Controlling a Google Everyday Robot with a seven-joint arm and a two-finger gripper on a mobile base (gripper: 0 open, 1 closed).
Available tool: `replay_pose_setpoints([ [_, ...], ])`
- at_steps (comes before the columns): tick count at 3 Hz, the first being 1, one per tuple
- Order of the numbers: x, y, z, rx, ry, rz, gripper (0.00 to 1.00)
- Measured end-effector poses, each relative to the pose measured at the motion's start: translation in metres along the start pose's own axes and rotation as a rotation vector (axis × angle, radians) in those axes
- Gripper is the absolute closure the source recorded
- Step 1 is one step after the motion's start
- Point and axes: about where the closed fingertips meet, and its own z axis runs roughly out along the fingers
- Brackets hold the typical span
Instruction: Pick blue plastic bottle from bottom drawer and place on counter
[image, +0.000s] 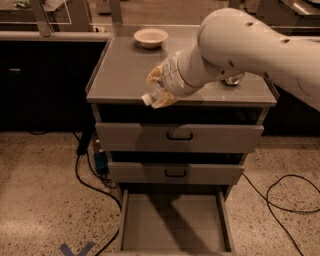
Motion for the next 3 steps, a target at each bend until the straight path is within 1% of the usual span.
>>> replay_pose_setpoints([
  [1, 0.000, -0.034, 0.021, -0.028, -0.033, -0.047, 1.00],
  [2, 0.002, -0.066, 0.058, -0.077, -0.069, -0.079, 1.00],
  [3, 0.013, -0.086, 0.097, -0.130, -0.097, -0.076, 1.00],
])
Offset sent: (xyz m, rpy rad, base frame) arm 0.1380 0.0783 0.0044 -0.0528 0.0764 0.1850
